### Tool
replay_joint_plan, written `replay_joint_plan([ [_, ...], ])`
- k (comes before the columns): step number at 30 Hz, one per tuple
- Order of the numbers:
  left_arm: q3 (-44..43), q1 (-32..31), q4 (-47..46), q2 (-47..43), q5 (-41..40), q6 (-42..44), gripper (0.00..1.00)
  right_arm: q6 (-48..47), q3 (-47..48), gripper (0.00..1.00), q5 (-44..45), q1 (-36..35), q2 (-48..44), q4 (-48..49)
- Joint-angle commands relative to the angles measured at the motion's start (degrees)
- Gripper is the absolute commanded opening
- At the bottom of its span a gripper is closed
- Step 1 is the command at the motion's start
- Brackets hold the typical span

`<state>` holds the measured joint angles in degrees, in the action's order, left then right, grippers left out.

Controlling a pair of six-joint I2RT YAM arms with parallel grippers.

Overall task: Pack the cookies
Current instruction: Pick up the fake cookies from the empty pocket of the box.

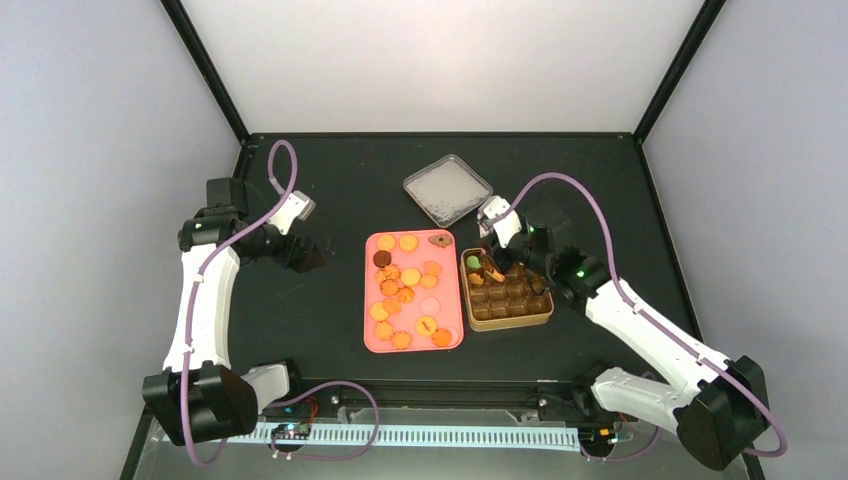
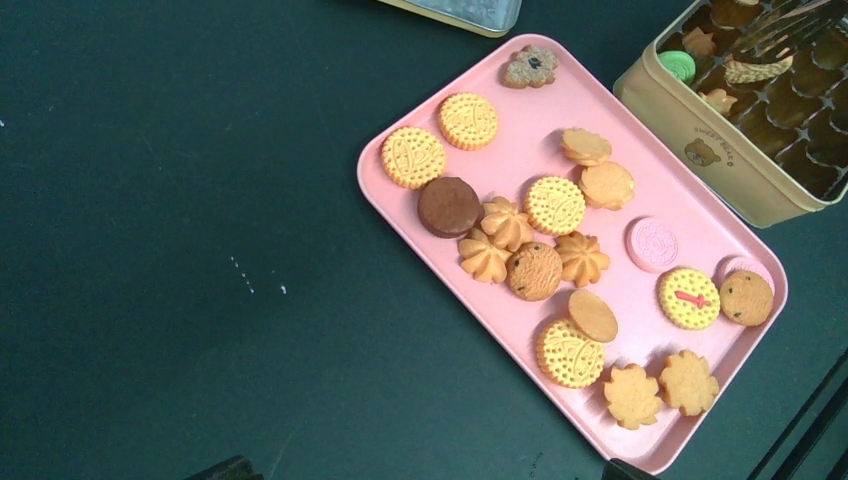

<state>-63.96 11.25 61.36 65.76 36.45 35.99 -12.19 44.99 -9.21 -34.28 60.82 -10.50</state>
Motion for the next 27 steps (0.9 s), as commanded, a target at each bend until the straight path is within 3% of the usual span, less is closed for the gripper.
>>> replay_joint_plan([
  [1, -2.45, 0.36, 1.44, 0.31, 1.08, 0.89, 0.92, -0.25, 0.32, 0.06, -2.88, 1.1, 1.2, 2.89],
  [5, -3.13, 0.41, 1.8, 0.57, 1.09, 0.89, 0.92, 2.15, -0.25, 0.11, -1.85, 1.32, 1.27, 4.11],
  [8, -3.35, 0.37, 1.91, 0.56, 0.91, 1.1, 0.92, 4.14, -1.31, 0.25, 0.67, 1.4, -0.34, 6.17],
  [12, -3.36, 0.34, 1.92, 0.64, 0.92, 1.03, 0.92, 6.15, -2.56, 0.34, 2.1, 1.89, -2.63, 8.58],
  [23, -3.46, 0.34, 2.05, 0.64, 0.66, 0.86, 0.92, 7.74, -0.46, 0.33, 0.7, 2.2, -5.08, 6.62],
  [27, -3.19, 0.36, 1.57, 0.8, 0.63, 0.53, 0.92, 9.32, -0.11, 0.32, -4.52, 2.14, -6.23, 6.87],
])
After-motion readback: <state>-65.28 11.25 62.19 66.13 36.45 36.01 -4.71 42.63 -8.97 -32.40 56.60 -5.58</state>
